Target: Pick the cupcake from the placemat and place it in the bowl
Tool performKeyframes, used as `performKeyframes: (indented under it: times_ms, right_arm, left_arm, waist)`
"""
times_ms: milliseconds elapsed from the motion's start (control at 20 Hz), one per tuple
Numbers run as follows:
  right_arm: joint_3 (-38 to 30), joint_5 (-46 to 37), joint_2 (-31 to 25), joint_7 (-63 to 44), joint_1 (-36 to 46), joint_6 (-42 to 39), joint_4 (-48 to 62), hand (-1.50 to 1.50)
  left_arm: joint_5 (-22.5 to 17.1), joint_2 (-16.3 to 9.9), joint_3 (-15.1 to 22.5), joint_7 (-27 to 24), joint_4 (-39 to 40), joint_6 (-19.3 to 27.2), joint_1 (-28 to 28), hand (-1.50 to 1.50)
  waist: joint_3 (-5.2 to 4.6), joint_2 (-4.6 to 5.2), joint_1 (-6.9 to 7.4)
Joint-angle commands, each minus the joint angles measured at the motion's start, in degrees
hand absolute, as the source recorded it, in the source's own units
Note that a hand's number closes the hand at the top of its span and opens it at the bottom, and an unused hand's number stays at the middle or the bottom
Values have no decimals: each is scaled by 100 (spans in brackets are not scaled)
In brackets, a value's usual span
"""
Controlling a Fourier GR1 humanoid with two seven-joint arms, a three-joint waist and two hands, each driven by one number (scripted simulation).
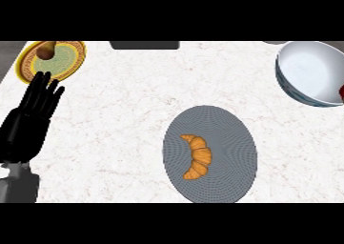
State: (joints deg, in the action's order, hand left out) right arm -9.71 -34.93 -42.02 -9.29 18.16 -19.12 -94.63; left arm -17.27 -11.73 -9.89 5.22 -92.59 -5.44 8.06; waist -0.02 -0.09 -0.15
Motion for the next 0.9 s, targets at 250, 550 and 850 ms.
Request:
performKeyframes:
  times_ms: [250, 550, 850]
  right_arm:
    - [-518, -241, -49, 626, 1429, 637, 2489, 150]
    - [-691, -389, 40, 1759, 2263, 1505, 4625, 150]
    - [-616, -789, 151, 2243, 3087, 2158, 6357, 150]
  left_arm:
    - [43, 156, 119, -67, -26, -38, -92, 0]
    - [209, 110, 140, 73, 194, 142, 377, 0]
    - [174, 306, 335, -117, 180, -29, 271, 0]
  waist:
    - [4, 34, 147]
    - [10, 69, 196]
    - [18, 132, 368]
